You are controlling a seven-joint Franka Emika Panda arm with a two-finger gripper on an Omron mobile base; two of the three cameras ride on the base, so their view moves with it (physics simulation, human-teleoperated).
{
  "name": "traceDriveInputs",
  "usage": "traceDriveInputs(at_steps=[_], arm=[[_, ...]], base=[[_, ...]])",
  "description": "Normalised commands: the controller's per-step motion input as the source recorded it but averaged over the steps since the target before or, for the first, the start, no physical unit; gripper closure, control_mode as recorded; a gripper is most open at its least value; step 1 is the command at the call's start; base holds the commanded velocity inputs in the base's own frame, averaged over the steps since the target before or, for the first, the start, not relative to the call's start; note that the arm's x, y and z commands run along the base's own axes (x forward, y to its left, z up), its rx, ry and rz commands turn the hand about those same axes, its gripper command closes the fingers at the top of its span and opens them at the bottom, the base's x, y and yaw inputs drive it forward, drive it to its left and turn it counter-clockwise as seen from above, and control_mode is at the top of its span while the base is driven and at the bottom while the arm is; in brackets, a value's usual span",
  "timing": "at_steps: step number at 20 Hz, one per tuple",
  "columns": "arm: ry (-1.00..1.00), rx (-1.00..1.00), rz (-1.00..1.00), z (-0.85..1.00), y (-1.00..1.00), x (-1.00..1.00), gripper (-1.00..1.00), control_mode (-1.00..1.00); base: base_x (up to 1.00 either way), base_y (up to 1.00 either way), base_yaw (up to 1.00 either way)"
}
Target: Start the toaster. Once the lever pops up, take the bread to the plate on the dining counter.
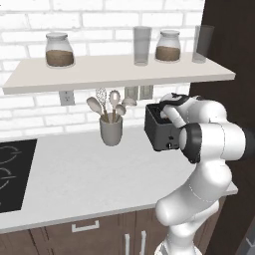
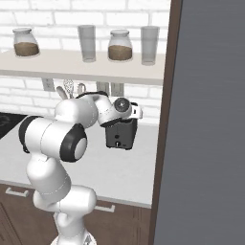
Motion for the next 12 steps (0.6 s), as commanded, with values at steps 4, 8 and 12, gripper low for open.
traceDriveInputs(at_steps=[4,8,12], arm=[[0.00,0.00,0.00,0.00,0.00,0.00,-1.00,-1.00],[0.00,0.00,0.00,0.00,0.00,0.00,-1.00,-1.00],[0.00,0.00,0.00,0.00,0.00,0.00,-1.00,-1.00]], base=[[0.00,0.00,0.00],[0.00,0.00,0.00],[0.00,0.00,0.00]])
